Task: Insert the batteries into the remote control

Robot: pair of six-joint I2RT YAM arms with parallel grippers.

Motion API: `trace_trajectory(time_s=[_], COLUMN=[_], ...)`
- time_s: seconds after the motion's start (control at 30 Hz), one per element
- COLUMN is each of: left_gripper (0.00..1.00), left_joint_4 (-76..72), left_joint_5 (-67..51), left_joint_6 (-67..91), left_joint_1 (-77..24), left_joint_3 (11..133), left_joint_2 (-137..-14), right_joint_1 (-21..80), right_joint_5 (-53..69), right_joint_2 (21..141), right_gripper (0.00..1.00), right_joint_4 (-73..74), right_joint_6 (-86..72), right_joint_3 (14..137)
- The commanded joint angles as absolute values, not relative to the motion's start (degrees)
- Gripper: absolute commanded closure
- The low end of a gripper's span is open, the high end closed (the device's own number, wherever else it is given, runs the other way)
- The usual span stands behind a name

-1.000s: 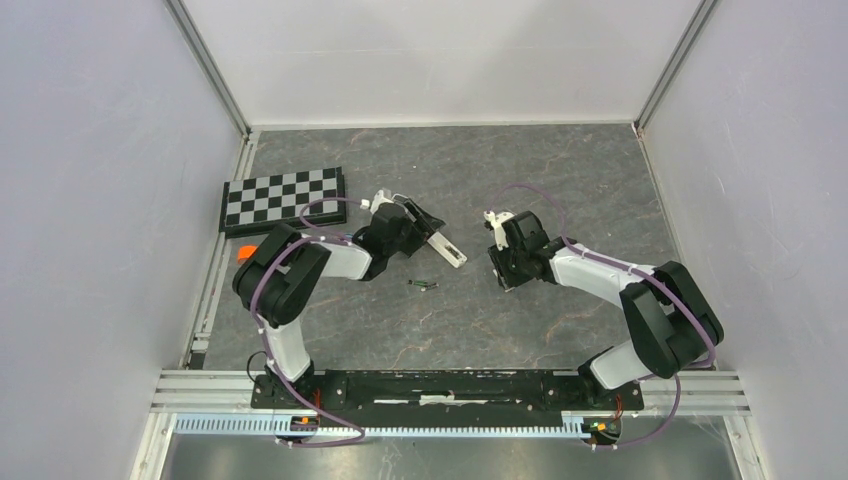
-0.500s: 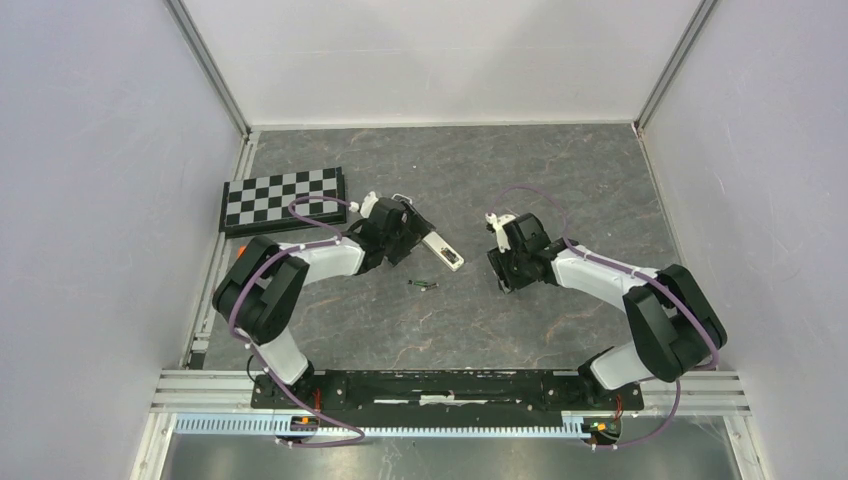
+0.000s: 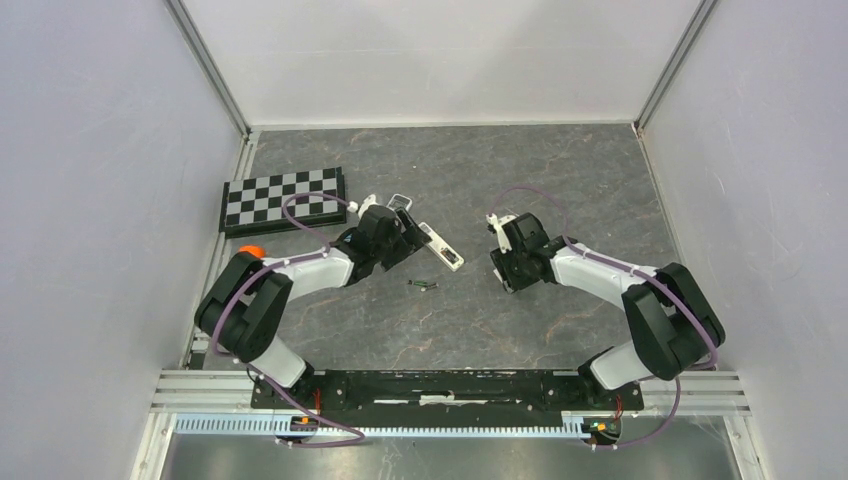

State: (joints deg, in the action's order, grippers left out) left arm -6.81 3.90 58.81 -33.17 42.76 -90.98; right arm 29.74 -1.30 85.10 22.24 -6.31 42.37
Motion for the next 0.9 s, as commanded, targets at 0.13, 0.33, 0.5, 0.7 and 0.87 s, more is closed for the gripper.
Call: trace_trajectory(time_s=[0.13,0.33,0.5,0.7,0.87], left_gripper=[0.14,0.19,0.25,0.34,0.36], left_joint_4=[-22.92,-27.80,-30.80,-31.24,-32.25], left_joint_5=[-5.62,-9.04,-12.38,-14.26,-17.84], left_joint_6=[51.65,52.29,52.55,54.68,55.63], left_joint_1=[-33.58,-33.68,-33.85,-34.87,-35.66], left_joint_3=[41.25,40.45,40.03,39.91,40.96], left_joint_2=[-88.01,-89.72,-91.10,-93.32,-95.64], right_joint_1=[34.12,34.41,34.45,34.40,34.32], right_joint_5=[-3.11,-2.47,-2.32,-3.12,-2.31], right_joint_2=[93.34,94.58,94.77,92.33,88.63], right_gripper=[0.55,0.64,0.67,0.70,0.70], right_joint_4=[32.39,33.63,33.33,30.94,29.18], right_joint_6=[-4.38,-4.60,-5.29,-7.65,-8.23], right_joint_3=[41.13,41.04,41.46,42.43,43.22])
